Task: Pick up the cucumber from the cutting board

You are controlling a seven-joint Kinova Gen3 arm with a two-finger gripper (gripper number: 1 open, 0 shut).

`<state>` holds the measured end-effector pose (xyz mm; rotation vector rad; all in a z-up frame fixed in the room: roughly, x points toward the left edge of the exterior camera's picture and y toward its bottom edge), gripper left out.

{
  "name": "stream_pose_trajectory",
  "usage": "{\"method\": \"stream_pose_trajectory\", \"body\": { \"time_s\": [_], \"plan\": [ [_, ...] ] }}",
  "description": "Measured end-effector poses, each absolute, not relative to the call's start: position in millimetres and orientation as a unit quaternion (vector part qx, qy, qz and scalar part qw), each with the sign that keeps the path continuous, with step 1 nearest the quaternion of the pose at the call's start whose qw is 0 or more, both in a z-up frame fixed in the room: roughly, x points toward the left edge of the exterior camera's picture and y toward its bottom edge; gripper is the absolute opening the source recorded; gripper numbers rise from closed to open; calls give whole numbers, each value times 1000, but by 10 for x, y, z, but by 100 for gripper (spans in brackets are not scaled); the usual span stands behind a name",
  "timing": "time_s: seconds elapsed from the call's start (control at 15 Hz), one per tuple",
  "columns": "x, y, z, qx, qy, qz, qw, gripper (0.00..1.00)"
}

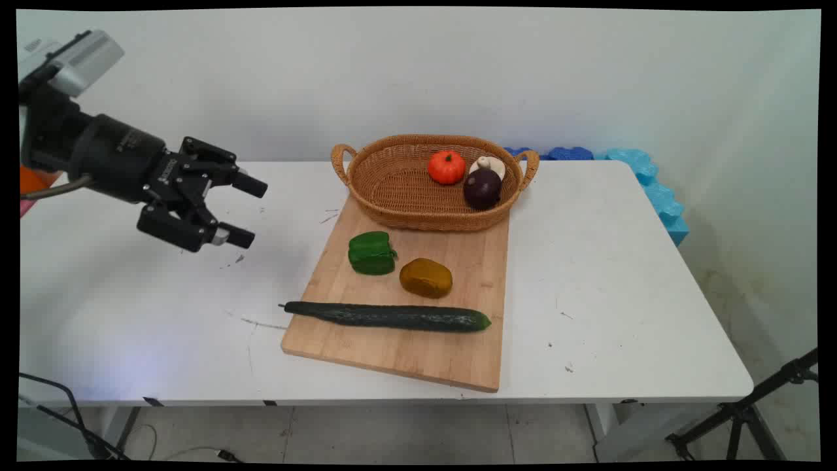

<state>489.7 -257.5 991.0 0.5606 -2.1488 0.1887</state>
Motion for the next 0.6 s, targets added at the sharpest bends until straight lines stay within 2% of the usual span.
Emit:
{"method": "stream_pose_trajectory", "body": {
  "time_s": [0.6],
  "plan": [
    [4766, -2765, 9996, 276, -836, 69, 469, 100]
  ]
}}
